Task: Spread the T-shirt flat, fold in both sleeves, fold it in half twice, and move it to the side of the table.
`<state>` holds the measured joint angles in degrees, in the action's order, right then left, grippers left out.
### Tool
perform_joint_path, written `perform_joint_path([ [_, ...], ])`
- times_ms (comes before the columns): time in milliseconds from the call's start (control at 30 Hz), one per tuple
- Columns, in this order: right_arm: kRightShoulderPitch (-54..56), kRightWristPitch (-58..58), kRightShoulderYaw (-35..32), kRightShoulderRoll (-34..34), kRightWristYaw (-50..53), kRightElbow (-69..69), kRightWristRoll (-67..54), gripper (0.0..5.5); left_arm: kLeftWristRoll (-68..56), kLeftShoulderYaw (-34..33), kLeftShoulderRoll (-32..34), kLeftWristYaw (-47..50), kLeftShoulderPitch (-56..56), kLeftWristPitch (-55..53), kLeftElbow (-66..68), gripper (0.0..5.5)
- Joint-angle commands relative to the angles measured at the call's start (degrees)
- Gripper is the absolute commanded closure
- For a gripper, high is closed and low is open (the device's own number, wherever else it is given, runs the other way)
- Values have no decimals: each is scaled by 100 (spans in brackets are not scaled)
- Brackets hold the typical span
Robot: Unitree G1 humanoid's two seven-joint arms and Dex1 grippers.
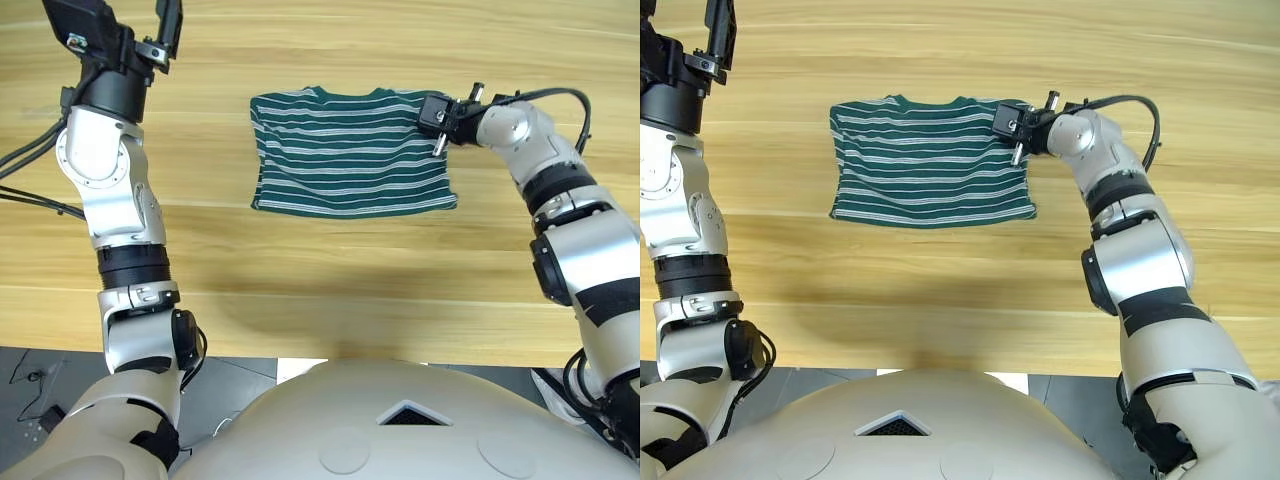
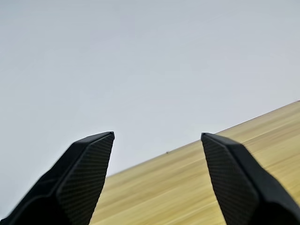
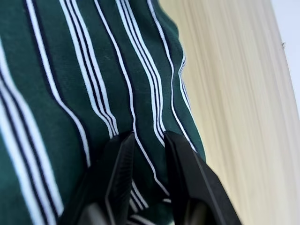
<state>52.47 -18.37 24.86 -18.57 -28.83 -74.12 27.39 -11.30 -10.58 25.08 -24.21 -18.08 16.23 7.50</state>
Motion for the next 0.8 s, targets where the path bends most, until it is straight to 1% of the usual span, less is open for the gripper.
perform_joint_path([
  [33,-110,451,315,97,192,-328,441,433,87,67,182,-16,134,-522,-557,207],
  [133,-196,517,543,98,395,-382,677,433,148,117,146,61,176,-701,-778,207],
  [200,-257,491,626,-86,403,-394,771,433,172,150,140,64,196,-803,-907,207],
  [300,-309,236,870,-699,17,-365,980,433,201,173,180,56,302,-951,-1125,207],
  [367,-352,-345,993,-1256,-550,-176,1018,433,214,165,193,68,423,-1045,-1300,207],
  [433,-618,-1006,882,-1818,-1336,301,711,433,240,178,194,88,590,-1143,-1561,207],
  [500,-1373,-1462,717,-2526,-2167,1642,118,433,247,209,196,67,834,-1254,-1933,207],
  [533,-1974,-1475,651,-2947,-2549,2720,-267,433,269,225,182,80,954,-1309,-2111,207],
  [633,-3382,-942,466,-3864,-3306,5524,-1266,433,267,258,183,63,1155,-1462,-2509,207],
  [733,-4085,-192,323,-4201,-3594,7530,-2130,433,141,184,204,69,1088,-1610,-2666,207],
  [800,-4322,190,282,-4216,-3685,8354,-2523,433,87,174,195,79,977,-1679,-2647,207],
])
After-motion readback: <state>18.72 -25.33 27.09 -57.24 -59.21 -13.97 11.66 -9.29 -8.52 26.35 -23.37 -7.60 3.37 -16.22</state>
